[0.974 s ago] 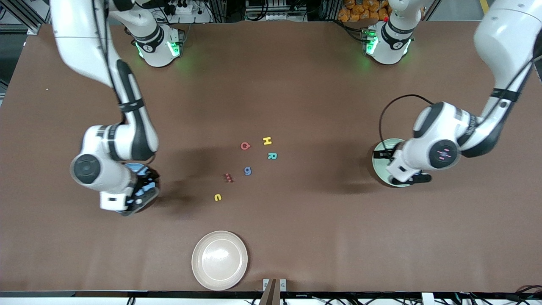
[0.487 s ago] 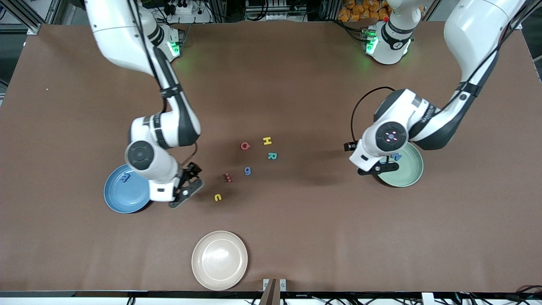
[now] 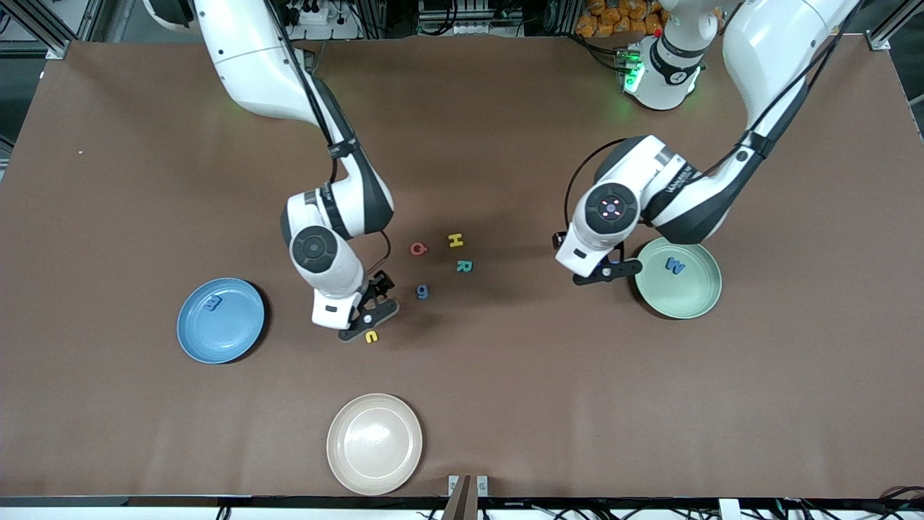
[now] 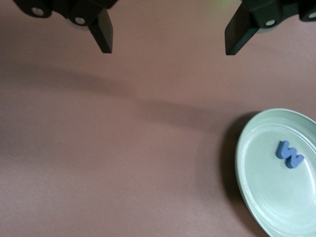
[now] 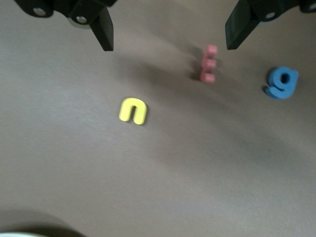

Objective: Sort upper and lower case letters into plates

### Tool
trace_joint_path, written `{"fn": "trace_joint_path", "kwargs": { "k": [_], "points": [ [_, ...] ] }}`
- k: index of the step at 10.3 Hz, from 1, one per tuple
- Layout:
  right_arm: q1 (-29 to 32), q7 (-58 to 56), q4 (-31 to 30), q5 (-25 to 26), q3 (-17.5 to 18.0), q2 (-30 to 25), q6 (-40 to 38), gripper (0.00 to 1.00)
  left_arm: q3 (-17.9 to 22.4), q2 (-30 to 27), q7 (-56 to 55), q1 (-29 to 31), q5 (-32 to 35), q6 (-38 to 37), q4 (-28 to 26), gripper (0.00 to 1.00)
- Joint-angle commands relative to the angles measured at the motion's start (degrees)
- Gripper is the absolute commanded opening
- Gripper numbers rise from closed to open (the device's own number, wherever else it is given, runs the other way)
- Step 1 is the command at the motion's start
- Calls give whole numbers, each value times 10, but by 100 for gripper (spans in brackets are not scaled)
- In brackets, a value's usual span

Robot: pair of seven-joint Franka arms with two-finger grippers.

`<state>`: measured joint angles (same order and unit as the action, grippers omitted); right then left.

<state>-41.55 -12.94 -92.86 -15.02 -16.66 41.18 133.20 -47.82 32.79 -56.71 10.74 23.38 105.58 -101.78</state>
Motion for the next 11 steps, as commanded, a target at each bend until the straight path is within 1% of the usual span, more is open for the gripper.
{"fn": "trace_joint_path", "kwargs": {
  "k": [1, 7, 8, 9, 10, 11],
  "points": [
    [3, 32, 17, -13, 20, 28, 21, 100, 1, 14, -28, -8, -5, 6, 11, 100],
    [-4, 32, 15, -13, 22, 49, 48, 100, 1, 20, -61, -23, -26, 29, 13, 100],
    [-5, 32, 14, -13, 22, 50, 50, 78, 2, 24, -73, -29, -26, 37, 12, 100],
    [-9, 41, 12, -29, 22, 50, 50, 27, 2, 31, -86, -36, -26, 41, 12, 100],
    [-19, 53, 11, -47, 21, 50, 50, 7, 2, 32, -100, -45, -26, 51, 11, 100],
    [-21, 56, 11, -48, 22, 50, 49, 5, 3, 37, -117, -57, -26, 60, 11, 100]
  ]
}}
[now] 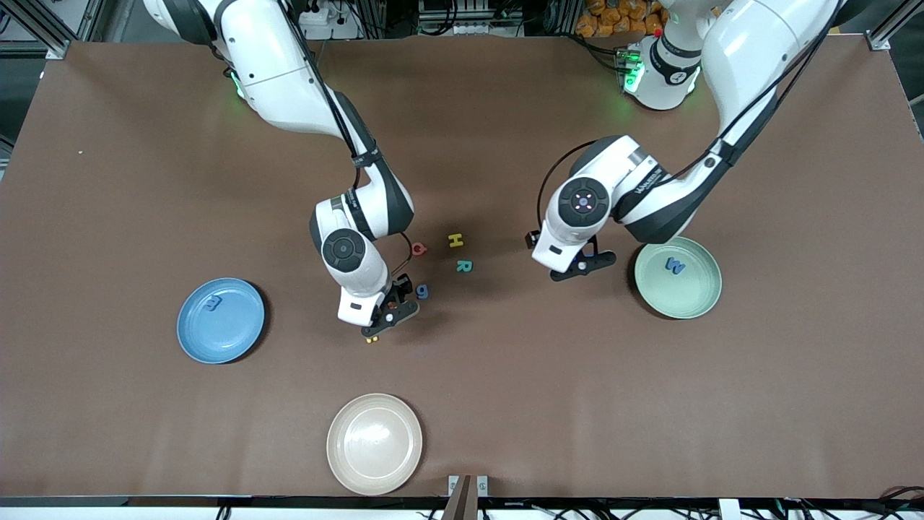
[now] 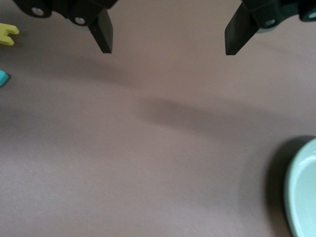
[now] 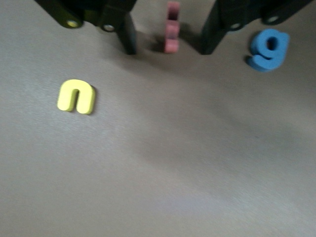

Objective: Sort upper and lower case letters into plates

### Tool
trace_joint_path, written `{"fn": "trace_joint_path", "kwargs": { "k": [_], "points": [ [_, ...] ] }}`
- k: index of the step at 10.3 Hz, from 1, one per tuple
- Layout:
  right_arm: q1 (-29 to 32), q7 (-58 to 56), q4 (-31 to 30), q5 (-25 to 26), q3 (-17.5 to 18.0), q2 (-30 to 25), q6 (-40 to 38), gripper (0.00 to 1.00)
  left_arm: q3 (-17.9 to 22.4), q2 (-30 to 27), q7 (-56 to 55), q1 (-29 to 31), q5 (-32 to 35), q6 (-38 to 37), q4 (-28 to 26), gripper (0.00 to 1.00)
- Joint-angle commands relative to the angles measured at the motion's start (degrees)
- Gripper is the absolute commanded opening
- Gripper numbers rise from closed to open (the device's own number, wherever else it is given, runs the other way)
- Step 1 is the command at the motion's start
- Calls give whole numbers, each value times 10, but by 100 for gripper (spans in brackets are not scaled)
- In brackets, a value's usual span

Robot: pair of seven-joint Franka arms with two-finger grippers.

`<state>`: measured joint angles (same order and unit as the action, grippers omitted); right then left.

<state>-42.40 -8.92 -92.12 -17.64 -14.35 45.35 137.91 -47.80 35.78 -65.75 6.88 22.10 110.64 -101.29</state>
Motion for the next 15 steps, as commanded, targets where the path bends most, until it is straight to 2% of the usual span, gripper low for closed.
{"fn": "trace_joint_path", "kwargs": {
  "k": [1, 7, 9, 11, 13, 14, 15],
  "points": [
    [-13, 16, 3, -21, -2, 8, 1, 5, 2, 10, -45, -27, -13, 21, 6, 100],
    [6, 7, 3, -21, -9, -19, -13, 5, 17, 31, -111, -85, -8, 92, 8, 100],
    [26, 0, 5, -17, -22, -32, -29, 3, 22, 39, -127, -108, -6, 119, 8, 100],
    [35, -17, 4, -16, -50, -40, -37, 3, 83, 41, -127, -187, -7, 142, 26, 100],
    [36, -27, 3, -16, -90, -45, -49, 3, 166, 64, -125, -296, -11, 143, 85, 100],
    [38, -36, 2, -17, -111, -46, -63, 3, 195, 77, -123, -330, -13, 143, 110, 100],
    [43, -40, -2, -17, -130, -48, -76, 3, 206, 96, -118, -353, -8, 144, 129, 100]
  ]
}}
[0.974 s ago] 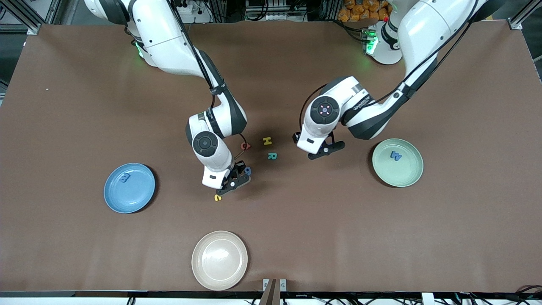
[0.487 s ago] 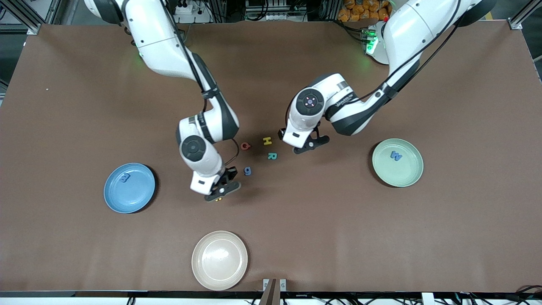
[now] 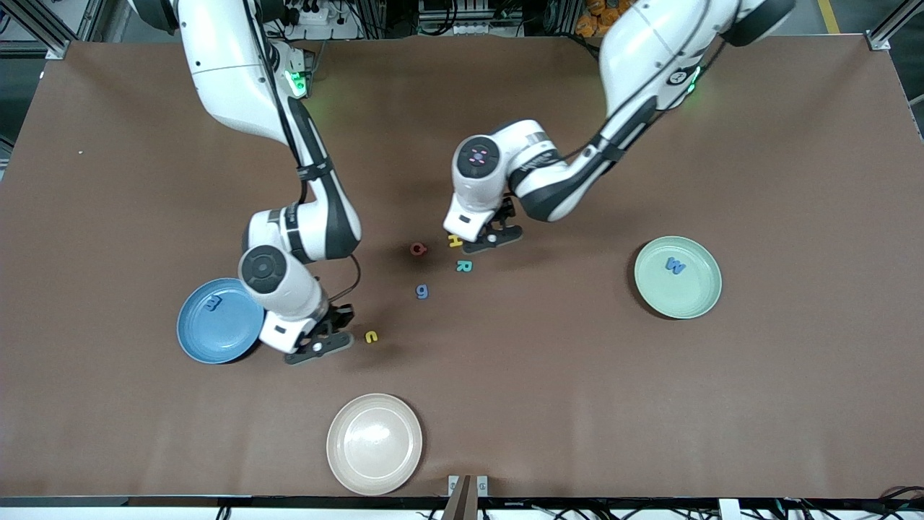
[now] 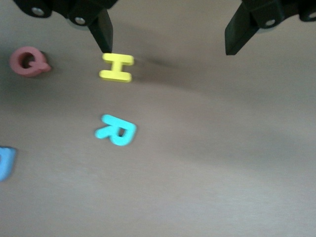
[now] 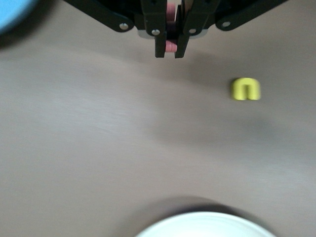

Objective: Sort upper and lower case letters into plates

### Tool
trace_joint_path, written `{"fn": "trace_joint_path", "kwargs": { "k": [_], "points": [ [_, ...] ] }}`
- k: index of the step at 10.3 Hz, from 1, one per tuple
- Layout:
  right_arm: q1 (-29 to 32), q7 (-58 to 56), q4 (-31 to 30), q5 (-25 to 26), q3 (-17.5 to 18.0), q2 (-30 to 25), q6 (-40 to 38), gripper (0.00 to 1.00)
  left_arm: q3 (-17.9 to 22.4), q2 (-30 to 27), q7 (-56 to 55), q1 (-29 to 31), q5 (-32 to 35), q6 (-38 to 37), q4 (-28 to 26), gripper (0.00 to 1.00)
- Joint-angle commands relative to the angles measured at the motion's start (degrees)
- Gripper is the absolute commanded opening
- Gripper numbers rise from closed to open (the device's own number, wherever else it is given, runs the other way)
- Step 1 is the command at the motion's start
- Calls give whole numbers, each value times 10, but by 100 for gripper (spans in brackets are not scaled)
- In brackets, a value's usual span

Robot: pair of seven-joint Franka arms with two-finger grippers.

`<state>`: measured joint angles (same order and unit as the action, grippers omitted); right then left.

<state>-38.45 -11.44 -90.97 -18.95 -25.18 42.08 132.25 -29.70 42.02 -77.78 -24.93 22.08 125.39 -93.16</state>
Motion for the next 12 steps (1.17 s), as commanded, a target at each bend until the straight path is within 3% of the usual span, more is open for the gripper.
{"fn": "trace_joint_path", "kwargs": {
  "k": [1, 4, 7, 8, 9, 12],
  "points": [
    [17, -16, -22, -4, -34, -26, -30, 3, 35, 48, 4, -49, -7, 4, 62, 100],
    [76, -58, -69, -4, -35, -51, -37, 5, 49, 64, 8, -68, -5, 41, 66, 100],
    [110, -117, -81, -5, -35, -56, -54, 19, 54, 73, 44, -69, -5, 52, 66, 100],
    [114, -133, -81, -5, -35, -57, -54, 34, 54, 74, 44, -69, 1, 52, 64, 100],
    [128, -148, -79, -7, -35, -56, -53, 99, 54, 80, 44, -69, 7, 55, 65, 100],
    [124, -150, -46, -10, -17, -48, -52, 100, 54, 87, 45, -69, 7, 64, 65, 90]
  ]
}}
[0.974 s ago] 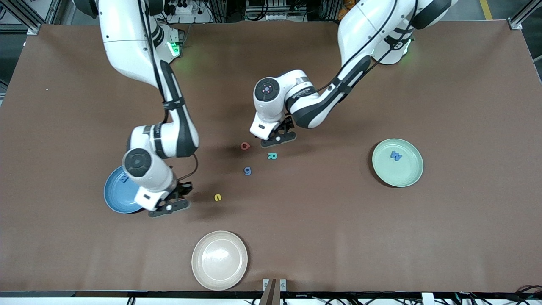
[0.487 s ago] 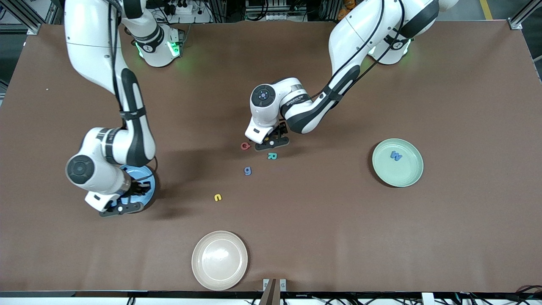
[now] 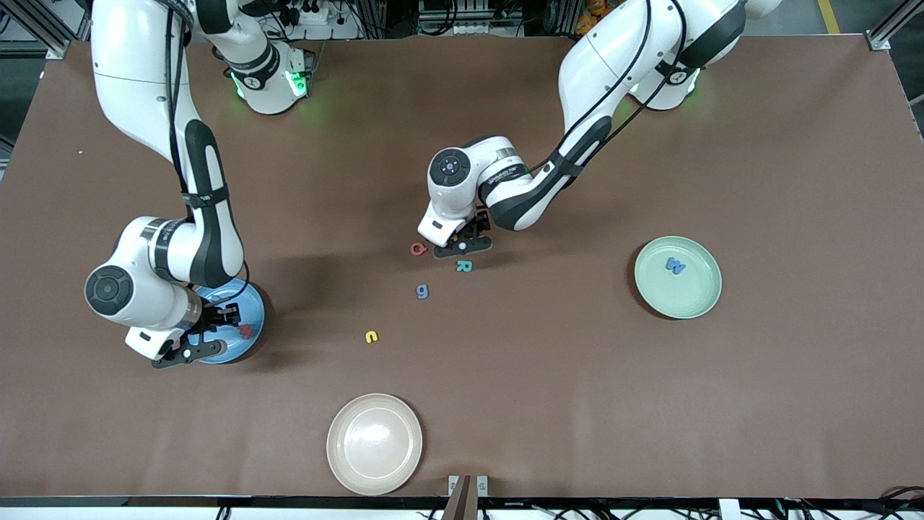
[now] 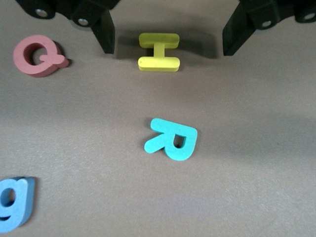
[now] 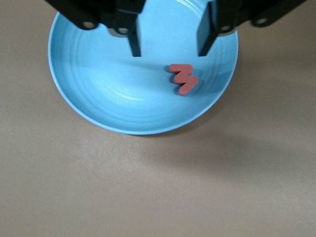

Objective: Sort upper and lower case letters into plates

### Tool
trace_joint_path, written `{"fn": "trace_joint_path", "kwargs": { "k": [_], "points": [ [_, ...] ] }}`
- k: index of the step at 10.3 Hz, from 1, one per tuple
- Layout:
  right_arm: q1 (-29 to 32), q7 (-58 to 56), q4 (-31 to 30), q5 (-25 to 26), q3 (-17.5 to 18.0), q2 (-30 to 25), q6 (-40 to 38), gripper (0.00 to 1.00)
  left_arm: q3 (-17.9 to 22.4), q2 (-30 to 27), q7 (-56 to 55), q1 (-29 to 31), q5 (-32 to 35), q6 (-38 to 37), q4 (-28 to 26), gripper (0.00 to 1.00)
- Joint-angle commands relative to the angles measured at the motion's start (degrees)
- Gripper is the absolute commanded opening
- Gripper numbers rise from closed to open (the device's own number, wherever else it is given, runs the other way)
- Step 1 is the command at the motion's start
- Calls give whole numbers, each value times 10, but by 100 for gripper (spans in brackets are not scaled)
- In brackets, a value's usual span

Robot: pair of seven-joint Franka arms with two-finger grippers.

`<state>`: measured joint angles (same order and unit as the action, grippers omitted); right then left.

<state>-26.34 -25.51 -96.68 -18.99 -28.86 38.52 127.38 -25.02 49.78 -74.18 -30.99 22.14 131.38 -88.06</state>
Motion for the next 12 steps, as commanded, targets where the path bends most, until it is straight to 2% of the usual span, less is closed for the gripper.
{"fn": "trace_joint_path", "kwargs": {
  "k": [1, 2, 3, 4, 6, 7, 9, 12],
  "points": [
    [3, -9, 27, -9, 37, -9, -4, 100, 7, 10, 9, -7, 6, 5, 14, 77],
    [3, -9, 41, -8, 48, -6, -4, 100, 7, 10, 9, -7, 7, 5, 14, 54],
    [3, -6, 59, -9, 67, 1, -5, 100, 7, 7, 10, -3, 8, 5, 14, 16],
    [2, 3, 74, -9, 85, 9, -5, 100, 7, 2, 10, 0, 8, 5, 14, 0],
    [-2, 53, 120, -6, 119, 43, -6, 100, 6, -27, 1, 21, 9, -1, 7, 0],
    [-13, 82, 136, -3, 127, 59, -6, 100, 2, -59, 3, 42, 6, -20, -2, 0],
    [-45, 146, 170, -3, 127, 90, -6, 100, -5, -125, 14, 82, 0, -75, -16, 0],
    [-66, 215, 244, -1, 127, 152, -20, 100, -48, -199, 63, 180, -1, -112, -76, 0]
  ]
}}
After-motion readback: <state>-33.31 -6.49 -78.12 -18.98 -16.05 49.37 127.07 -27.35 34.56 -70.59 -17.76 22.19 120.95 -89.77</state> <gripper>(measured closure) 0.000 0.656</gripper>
